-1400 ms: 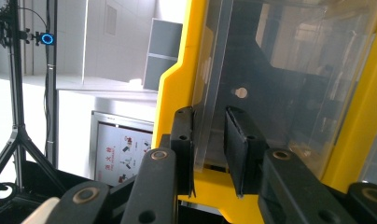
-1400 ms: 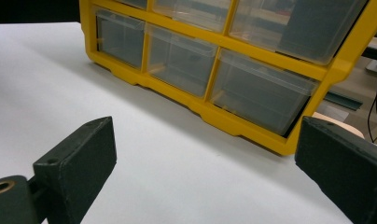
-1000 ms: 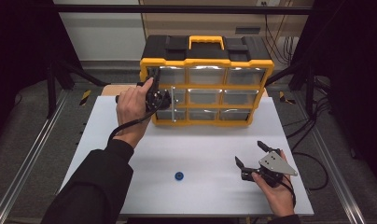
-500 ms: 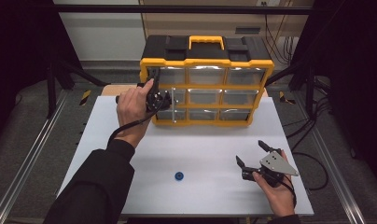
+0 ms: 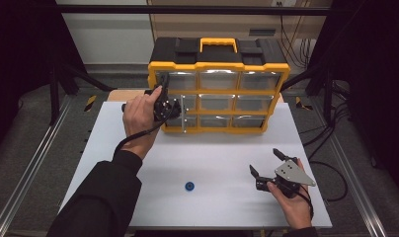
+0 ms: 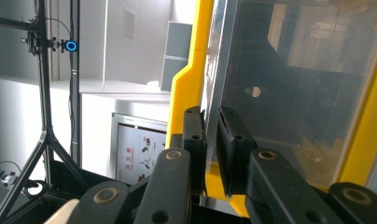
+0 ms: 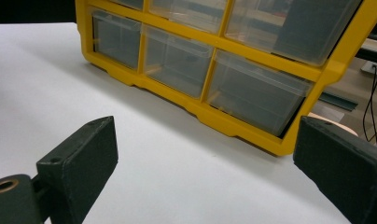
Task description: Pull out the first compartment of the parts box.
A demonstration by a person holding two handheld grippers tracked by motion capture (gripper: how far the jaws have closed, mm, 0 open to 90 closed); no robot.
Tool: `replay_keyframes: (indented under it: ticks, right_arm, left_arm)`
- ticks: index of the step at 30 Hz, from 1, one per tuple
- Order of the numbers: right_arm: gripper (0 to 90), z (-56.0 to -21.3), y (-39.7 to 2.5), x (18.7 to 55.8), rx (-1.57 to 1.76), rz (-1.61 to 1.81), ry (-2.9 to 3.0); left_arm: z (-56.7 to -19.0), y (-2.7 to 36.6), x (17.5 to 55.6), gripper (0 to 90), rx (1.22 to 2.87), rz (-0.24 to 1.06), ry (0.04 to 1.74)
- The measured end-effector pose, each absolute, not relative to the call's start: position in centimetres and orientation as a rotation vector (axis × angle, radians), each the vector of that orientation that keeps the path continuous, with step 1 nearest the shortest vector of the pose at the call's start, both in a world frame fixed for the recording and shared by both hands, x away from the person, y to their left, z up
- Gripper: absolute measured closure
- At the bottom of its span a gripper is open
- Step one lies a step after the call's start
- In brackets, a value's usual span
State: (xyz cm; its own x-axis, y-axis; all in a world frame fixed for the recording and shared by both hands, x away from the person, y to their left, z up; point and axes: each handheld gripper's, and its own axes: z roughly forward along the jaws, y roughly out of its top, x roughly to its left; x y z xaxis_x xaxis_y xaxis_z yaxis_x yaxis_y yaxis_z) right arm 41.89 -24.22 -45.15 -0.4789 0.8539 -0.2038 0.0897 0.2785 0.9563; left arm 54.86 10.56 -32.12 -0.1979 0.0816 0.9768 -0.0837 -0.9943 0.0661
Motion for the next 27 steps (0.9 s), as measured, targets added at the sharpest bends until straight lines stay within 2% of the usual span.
replay_keyframes:
  ticks: [27]
  right_arm:
    - [6.7,-45.0,-24.1,41.8,0.853,1.271,1.787]
  left_arm:
    - [-32.3,10.7,52.0,80.7,1.872,2.341,0.006]
